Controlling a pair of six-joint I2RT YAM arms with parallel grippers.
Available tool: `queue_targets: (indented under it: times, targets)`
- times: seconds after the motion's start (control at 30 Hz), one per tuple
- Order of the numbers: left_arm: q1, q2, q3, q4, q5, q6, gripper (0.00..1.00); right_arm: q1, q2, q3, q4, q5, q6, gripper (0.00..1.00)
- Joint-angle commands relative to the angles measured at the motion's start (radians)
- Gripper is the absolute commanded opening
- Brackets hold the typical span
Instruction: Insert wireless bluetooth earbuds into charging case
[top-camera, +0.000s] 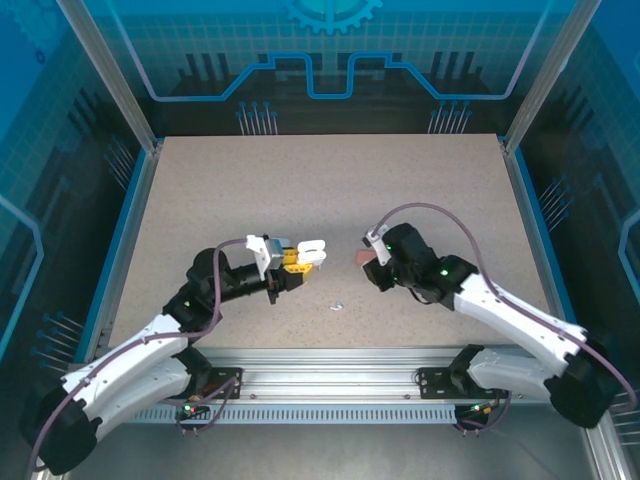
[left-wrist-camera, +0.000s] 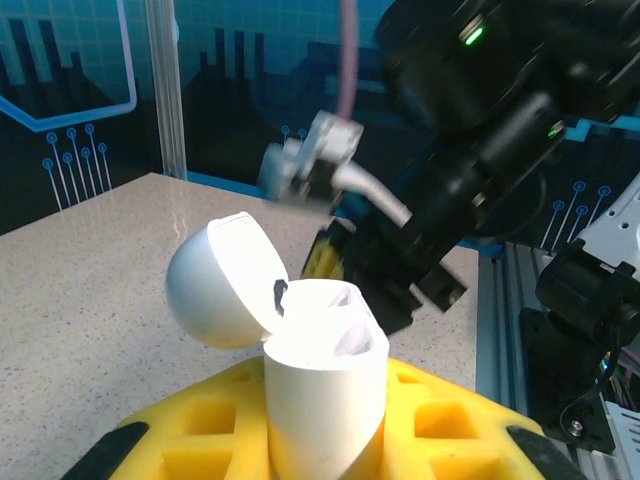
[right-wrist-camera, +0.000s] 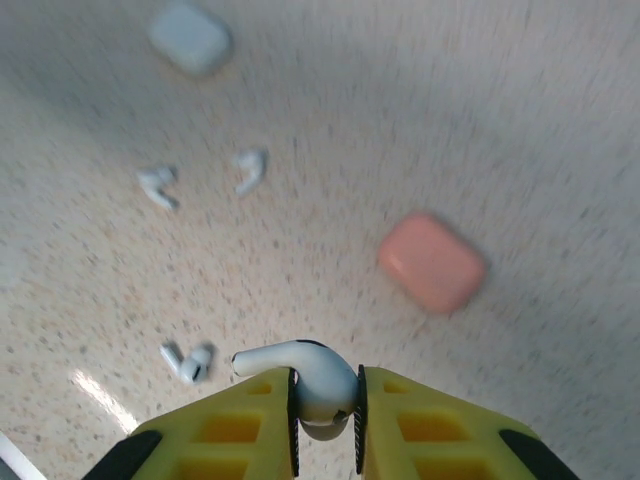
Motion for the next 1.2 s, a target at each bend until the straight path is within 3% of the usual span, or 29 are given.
queue_targets:
  times: [0.0,0.27,0.67,1.17]
  targets:
    - [-0.009,0.041,-0.010,0.101,0.013,-0.021,0.02,-0.006,-0.090,-0.004,0.070,0.023,-0.129,0.20]
    - [-0.010,0.171,0.031,0.168,0.049,-0.011,0.01,0.060,-0.160,0.069,0.128,0.056,-0.285,0.20]
    - [-0.014,0.254,0.067,0.219,0.070,-0.015,0.01,0.253,-0.069,0.220,0.165,0.206,-0.494,0.19]
    - [-0.016,0.246,0.067,0.213,0.069,-0.006,0.01,0.344,0.047,0.252,0.185,0.272,-0.534,0.20]
